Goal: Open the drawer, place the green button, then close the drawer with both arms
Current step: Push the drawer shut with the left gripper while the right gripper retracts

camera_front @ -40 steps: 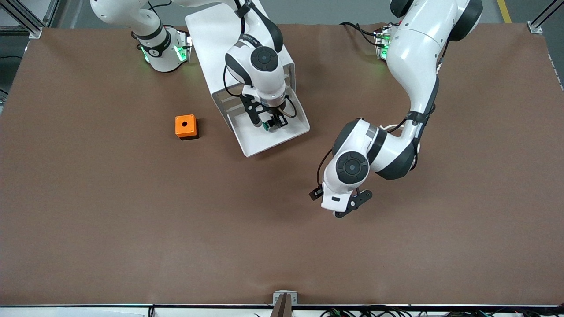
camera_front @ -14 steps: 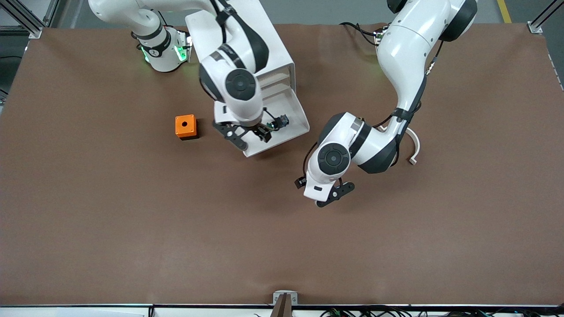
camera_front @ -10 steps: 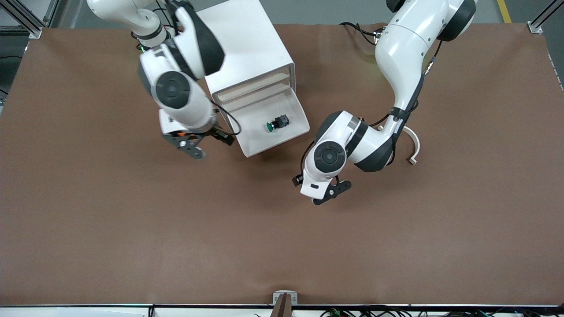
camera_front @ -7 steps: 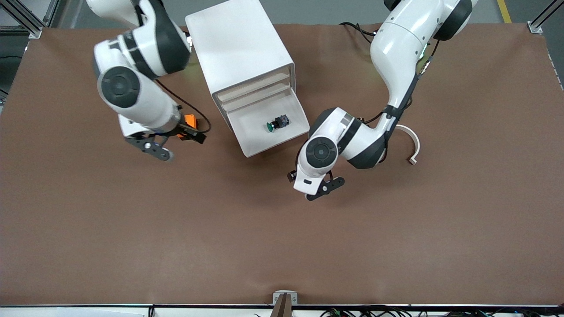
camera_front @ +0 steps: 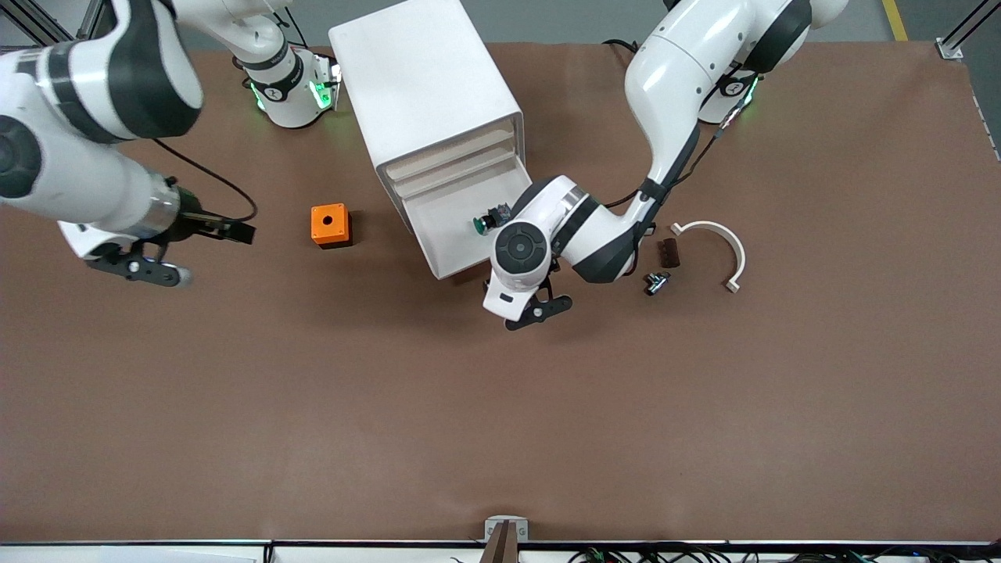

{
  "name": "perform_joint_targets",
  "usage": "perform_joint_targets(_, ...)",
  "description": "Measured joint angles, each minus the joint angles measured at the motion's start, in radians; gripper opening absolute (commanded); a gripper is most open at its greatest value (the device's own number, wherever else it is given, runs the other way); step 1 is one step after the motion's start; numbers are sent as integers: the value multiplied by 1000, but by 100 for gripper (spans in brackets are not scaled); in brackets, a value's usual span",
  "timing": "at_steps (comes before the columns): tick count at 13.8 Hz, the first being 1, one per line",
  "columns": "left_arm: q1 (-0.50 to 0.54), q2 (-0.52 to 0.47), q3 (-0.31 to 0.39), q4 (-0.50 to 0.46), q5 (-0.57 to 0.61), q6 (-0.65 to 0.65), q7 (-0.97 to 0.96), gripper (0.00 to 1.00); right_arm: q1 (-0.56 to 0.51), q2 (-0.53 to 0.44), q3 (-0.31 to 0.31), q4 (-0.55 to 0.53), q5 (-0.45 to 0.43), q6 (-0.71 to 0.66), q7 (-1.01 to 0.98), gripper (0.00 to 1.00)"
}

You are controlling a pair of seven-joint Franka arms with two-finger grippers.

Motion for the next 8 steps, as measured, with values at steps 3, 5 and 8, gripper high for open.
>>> perform_joint_targets(3,-38,13,0,0,0,0,0,99,-95,-34,0,0,-3,-24,-182,100)
perform_joint_targets(5,-57,20,0,0,0,1,0,99,-141,-55,1,0,-3,-31,-266,100)
perform_joint_targets(8,-87,26,0,0,0,4,0,99,-182,-82,1,0,-4,-33,-352,100)
